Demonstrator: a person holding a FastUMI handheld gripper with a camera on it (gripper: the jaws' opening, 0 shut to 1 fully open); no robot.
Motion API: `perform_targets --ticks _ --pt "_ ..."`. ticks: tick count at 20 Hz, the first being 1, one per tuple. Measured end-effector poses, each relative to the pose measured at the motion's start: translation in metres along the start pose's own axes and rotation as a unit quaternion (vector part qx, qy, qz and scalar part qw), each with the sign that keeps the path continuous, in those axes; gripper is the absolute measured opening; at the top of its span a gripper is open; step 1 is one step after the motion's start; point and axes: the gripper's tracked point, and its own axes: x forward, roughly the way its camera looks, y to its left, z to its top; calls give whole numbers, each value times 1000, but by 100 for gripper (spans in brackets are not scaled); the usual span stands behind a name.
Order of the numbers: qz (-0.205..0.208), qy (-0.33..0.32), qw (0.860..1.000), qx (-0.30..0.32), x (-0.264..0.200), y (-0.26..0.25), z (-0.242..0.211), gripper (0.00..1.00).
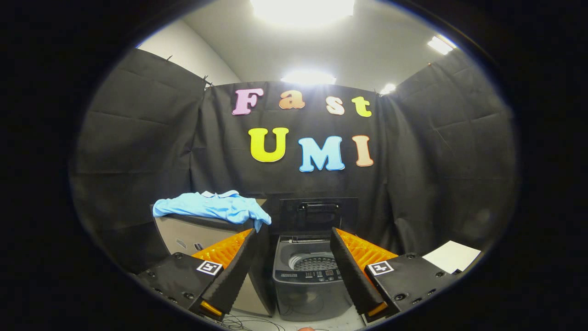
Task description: Put the clothes into the washing machine and then close the washing machine lid.
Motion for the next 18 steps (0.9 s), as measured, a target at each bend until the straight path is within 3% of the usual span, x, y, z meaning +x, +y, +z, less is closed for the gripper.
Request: perform_targets --ticks 18 --pt "103 13 994 18 134 84 44 99"
